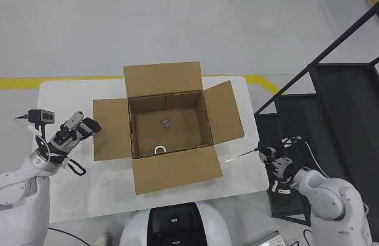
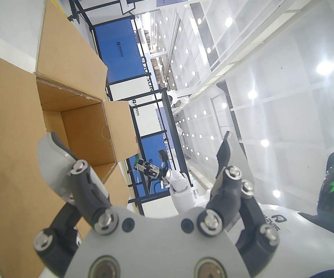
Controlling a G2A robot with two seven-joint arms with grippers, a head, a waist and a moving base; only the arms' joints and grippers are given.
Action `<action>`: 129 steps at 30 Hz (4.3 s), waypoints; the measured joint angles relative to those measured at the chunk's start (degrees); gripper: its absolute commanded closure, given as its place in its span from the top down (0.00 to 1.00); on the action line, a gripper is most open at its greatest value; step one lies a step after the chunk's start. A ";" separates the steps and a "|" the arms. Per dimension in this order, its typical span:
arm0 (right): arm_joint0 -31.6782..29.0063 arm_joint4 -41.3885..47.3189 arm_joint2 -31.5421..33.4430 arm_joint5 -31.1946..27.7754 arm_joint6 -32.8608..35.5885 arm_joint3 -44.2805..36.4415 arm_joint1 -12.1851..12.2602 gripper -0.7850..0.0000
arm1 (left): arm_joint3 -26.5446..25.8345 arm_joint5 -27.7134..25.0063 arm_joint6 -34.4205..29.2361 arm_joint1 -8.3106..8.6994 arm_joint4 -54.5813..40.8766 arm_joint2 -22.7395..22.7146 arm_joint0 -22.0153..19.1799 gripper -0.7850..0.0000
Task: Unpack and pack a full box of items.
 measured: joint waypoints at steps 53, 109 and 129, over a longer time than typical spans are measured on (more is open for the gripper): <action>23.54 -20.20 -18.43 18.54 -0.39 31.95 2.45 1.00 | 0.00 0.00 0.00 0.00 0.00 0.00 0.00 1.00; 40.44 -8.46 -53.24 22.59 4.54 16.78 0.69 1.00 | 0.00 0.00 0.00 0.00 0.00 0.00 0.00 1.00; 42.09 -7.31 -54.53 21.63 4.54 18.16 0.39 1.00 | 0.00 0.00 0.00 0.00 0.00 0.00 0.00 1.00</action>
